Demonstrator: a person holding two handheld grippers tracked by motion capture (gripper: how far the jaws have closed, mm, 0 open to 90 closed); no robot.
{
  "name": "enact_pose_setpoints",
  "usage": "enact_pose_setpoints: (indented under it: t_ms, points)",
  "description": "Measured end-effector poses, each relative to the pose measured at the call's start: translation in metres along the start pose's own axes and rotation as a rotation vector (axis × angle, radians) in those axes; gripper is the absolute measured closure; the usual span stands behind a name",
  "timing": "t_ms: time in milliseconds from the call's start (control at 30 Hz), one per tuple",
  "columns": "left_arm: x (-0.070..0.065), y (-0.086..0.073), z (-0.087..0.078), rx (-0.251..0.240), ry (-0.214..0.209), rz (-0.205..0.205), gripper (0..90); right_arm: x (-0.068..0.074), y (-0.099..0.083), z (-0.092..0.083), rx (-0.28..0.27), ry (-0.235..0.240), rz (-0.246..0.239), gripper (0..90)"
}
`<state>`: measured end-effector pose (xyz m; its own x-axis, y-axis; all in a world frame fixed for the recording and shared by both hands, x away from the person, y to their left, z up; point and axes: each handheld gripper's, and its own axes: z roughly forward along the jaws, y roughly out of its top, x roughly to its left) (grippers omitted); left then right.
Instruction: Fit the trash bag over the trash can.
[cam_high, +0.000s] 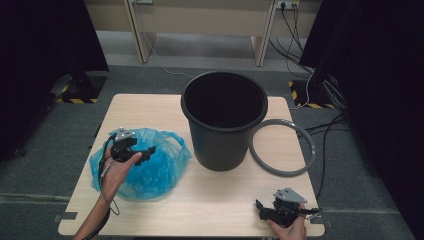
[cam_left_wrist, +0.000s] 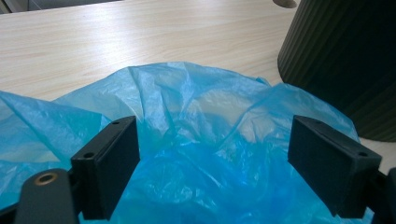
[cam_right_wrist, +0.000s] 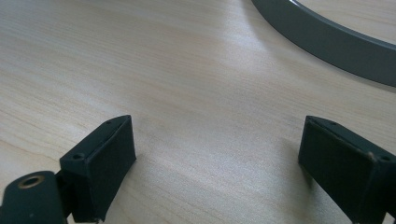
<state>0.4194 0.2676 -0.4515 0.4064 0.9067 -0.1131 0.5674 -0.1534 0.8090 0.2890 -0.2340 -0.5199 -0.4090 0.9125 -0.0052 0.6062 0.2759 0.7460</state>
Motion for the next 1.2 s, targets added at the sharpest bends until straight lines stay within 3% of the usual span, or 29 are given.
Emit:
enact_pose_setpoints:
  t_ms: [133, 300, 467, 633, 700, 833, 900, 1000, 1100, 1200]
  points:
    - [0.002, -0.003, 0.012, 0.035, 0.011, -0.008, 16.0, 0.0, 0.0, 0.0, 0.0, -0.001, 0.0, 11.4]
    - [0.006, -0.016, 0.032, 0.14, 0.023, 0.006, 16.0, 0.0, 0.0, 0.0, 0.0, 0.001, 0.0, 11.3]
    - [0.009, -0.027, 0.045, 0.195, 0.029, -0.005, 16.1, 0.0, 0.0, 0.0, 0.0, 0.002, -0.001, 11.2]
    - [0.011, -0.035, 0.052, 0.207, 0.042, 0.001, 19.6, 0.0, 0.0, 0.0, 0.0, 0.002, -0.001, 11.1]
    - [0.011, -0.035, 0.051, 0.211, 0.053, 0.026, 22.2, 0.0, 0.0, 0.0, 0.0, 0.003, -0.001, 11.1]
    - [0.012, -0.036, 0.05, 0.186, 0.064, 0.065, 37.3, 0.0, 0.0, 0.0, 0.0, 0.002, -0.002, 11.0]
    - [0.013, -0.036, 0.048, 0.177, 0.054, 0.071, 55.3, 0.0, 0.0, 0.0, 0.0, 0.002, -0.002, 11.1]
    - [0.012, -0.036, 0.048, 0.17, 0.044, 0.08, 72.9, 0.0, 0.0, 0.0, 0.0, 0.002, -0.001, 11.0]
    - [0.013, -0.037, 0.048, 0.161, 0.027, 0.07, 81.9, 0.0, 0.0, 0.0, 0.0, 0.002, -0.002, 11.0]
    - [0.013, -0.036, 0.045, 0.151, 0.003, 0.061, 84.4, 0.0, 0.0, 0.0, 0.0, 0.002, -0.001, 11.0]
